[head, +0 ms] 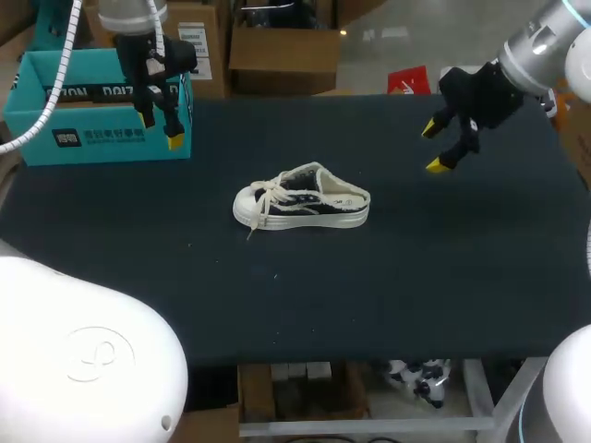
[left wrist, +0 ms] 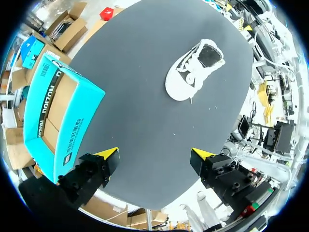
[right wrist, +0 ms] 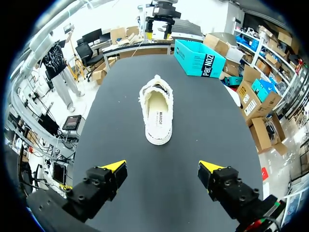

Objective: Open the shoe tongue, take the insole out of the shoe, put the insole back into the shoe, and pack the shoe into the shoebox

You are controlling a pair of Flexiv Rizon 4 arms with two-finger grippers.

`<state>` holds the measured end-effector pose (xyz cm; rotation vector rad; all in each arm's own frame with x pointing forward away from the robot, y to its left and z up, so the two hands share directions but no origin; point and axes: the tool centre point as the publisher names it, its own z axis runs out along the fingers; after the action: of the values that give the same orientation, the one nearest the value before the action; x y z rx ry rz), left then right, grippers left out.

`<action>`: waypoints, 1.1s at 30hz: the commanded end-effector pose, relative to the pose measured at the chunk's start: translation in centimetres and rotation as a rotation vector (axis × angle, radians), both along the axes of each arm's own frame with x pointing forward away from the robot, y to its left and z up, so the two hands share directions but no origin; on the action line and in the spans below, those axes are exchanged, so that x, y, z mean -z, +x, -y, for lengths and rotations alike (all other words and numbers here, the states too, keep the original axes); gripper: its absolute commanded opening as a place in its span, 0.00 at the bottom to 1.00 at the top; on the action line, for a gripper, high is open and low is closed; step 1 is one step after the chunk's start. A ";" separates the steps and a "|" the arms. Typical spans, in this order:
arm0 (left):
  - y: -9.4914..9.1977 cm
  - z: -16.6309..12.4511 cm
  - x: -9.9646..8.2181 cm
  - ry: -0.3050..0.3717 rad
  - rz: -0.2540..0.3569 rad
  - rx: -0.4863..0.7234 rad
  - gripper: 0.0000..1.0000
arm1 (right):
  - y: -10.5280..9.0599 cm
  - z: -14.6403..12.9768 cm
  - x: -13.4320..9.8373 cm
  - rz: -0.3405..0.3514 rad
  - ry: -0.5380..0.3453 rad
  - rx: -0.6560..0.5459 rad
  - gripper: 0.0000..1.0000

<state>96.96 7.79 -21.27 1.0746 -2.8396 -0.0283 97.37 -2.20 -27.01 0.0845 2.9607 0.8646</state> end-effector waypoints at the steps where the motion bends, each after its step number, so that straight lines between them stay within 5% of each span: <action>1: -0.9 2.9 1.0 0.062 0.004 -0.119 1.00 | 0.4 -2.0 2.4 0.014 0.040 -0.023 1.00; 13: -3.0 8.0 1.8 0.108 0.013 -0.400 1.00 | 0.0 -6.3 6.8 0.043 0.169 -0.006 1.00; 33: -3.6 13.4 4.7 0.035 0.024 -0.484 1.00 | 0.1 -10.5 12.4 -0.022 0.287 -0.002 1.00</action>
<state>93.52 -5.22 -25.65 1.7389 -2.5202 -0.0245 96.56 7.84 -38.38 0.1151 2.8333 1.2658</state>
